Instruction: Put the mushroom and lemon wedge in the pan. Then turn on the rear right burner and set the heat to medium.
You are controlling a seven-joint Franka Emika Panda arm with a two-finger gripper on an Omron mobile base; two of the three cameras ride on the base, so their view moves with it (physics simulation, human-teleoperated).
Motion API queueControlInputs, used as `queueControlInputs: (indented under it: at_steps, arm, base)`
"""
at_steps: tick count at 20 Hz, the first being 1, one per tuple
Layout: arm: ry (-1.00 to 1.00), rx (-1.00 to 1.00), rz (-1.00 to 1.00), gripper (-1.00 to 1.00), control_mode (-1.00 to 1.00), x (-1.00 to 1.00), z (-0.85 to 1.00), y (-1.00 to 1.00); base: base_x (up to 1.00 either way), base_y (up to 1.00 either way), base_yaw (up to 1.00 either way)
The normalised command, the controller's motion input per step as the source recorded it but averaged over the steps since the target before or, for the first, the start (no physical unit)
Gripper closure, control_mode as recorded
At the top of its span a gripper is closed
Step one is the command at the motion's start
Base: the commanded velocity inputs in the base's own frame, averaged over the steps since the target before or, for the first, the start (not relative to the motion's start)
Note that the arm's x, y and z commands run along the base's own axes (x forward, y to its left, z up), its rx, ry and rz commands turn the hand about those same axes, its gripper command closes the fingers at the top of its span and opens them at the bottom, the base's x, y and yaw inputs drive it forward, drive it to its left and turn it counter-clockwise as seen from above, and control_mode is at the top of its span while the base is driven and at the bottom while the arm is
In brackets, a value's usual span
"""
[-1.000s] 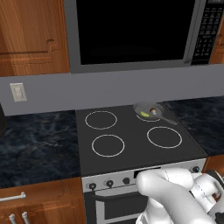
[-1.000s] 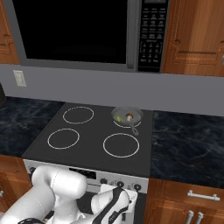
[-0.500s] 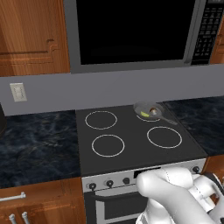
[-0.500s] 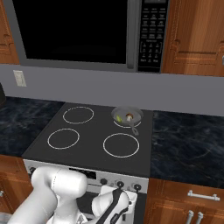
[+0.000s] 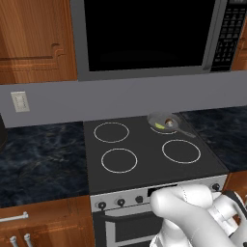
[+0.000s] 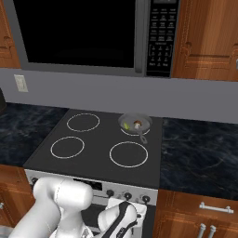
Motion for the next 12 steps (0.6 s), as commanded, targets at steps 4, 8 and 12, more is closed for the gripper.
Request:
queueControlInputs:
  at_steps: [4, 8, 12]
  arm:
    - [0.0, 0.0, 0.0, -1.0, -1.0, 0.12, 0.02, 0.0]
    - [0.0, 0.0, 0.0, -1.0, -1.0, 0.01, 0.0, 0.0]
    - [0.0, 0.0, 0.0, 1.0, -1.0, 0.0, 0.0, 0.0]
  base:
    - [0.0, 0.0, 0.0]
    - [0.0, 0.0, 0.0]
    - [0.0, 0.0, 0.0]
